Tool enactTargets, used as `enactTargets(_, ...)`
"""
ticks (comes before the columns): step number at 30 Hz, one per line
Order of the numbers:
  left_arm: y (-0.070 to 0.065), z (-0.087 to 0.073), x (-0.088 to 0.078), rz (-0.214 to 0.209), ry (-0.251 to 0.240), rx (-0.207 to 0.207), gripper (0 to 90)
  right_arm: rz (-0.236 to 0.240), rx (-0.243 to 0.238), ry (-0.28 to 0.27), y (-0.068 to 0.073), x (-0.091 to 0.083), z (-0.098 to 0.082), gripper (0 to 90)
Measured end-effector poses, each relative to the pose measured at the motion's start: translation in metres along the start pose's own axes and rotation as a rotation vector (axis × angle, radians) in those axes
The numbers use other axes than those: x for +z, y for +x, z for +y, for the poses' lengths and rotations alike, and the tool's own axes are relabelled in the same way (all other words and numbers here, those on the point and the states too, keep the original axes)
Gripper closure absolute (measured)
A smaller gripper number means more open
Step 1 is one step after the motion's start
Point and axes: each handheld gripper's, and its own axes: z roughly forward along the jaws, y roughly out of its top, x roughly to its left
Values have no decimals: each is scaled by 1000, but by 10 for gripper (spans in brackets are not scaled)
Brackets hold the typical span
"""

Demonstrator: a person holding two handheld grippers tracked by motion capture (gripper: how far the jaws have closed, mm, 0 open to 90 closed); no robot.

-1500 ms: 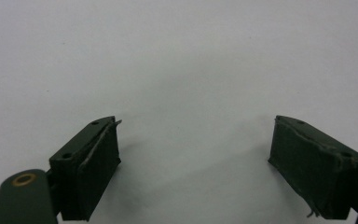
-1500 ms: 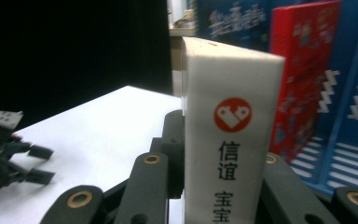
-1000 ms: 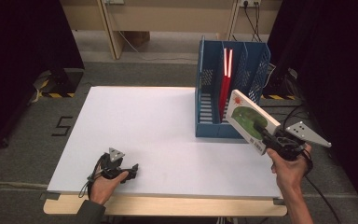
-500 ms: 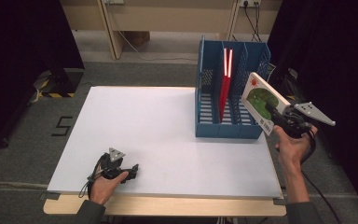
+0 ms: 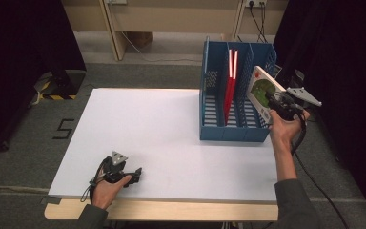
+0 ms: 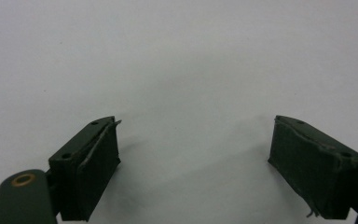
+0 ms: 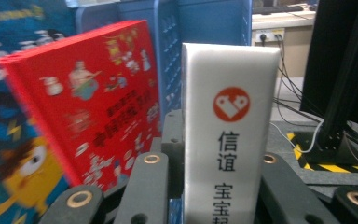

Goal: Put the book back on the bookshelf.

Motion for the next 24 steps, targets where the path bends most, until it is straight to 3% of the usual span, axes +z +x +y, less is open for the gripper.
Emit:
enactTargets(9,-1,1,1,-9,0,2,148,-62,-14,26,2,44,2,755)
enactTargets(24,-3,1,0,-11,-1,9,148,-82,-27,85,17,79,-5,755)
